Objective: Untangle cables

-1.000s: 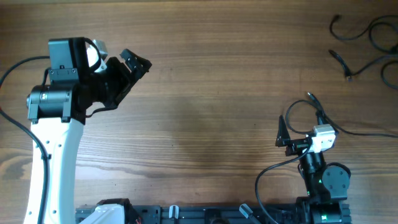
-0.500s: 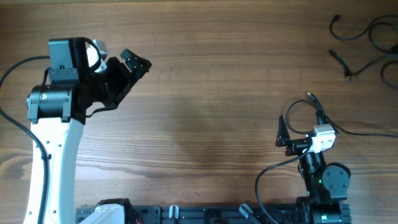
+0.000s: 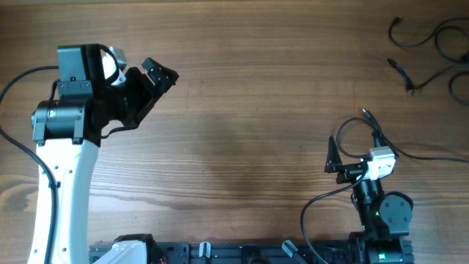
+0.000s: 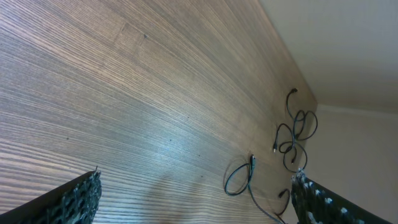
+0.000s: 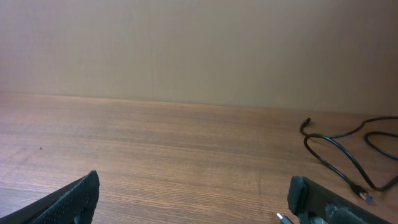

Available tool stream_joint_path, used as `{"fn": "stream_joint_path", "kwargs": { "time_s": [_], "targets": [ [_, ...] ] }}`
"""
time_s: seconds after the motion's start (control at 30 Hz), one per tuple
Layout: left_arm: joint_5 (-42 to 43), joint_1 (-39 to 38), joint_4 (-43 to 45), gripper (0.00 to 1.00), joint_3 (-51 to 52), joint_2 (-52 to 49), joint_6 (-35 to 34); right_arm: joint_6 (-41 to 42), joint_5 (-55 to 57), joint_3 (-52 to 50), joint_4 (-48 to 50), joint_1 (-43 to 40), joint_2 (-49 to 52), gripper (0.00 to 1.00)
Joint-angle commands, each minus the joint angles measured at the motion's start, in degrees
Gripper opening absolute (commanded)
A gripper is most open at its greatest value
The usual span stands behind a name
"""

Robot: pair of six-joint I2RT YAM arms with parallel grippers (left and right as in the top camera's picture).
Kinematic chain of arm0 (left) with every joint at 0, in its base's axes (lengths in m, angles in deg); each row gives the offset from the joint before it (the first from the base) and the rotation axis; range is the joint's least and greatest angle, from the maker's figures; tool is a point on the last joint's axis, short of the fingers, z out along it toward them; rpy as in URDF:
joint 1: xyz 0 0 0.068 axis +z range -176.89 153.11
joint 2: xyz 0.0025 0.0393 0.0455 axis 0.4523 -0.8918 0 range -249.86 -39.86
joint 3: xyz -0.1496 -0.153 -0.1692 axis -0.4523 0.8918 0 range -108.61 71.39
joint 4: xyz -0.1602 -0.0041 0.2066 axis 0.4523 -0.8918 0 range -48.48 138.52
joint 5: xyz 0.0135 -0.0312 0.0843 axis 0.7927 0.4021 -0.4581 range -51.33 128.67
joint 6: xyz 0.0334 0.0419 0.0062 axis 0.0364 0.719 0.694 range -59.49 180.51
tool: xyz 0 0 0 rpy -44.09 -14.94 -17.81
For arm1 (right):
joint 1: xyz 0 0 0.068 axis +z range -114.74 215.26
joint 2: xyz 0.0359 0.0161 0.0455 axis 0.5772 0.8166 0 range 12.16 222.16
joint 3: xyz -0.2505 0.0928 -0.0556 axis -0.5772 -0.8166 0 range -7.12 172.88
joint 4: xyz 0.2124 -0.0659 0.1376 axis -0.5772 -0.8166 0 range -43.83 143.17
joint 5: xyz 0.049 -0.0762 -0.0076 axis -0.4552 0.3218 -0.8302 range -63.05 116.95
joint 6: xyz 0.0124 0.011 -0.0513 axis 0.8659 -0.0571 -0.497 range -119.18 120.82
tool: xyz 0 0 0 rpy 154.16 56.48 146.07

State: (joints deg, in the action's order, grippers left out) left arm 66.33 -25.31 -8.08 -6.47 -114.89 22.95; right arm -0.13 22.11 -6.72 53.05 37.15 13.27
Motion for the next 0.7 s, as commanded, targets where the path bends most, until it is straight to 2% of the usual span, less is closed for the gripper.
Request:
{"fn": "stream_joint_path", "kwargs": {
  "time_s": [0.0,0.67],
  "targets": [
    [-0.33,-0.24,0.15,1.0,-0.04,-0.11,1.31,-0.48,0.55,-0.09,0.15,-0.26,-0.9,1.0],
    [-0.33,-0.24,0.28,1.0,-0.04,-0.74,1.25,-0.46,0.57,-0.09,0.15,-0.26,-0.9,1.0]
  ]
}}
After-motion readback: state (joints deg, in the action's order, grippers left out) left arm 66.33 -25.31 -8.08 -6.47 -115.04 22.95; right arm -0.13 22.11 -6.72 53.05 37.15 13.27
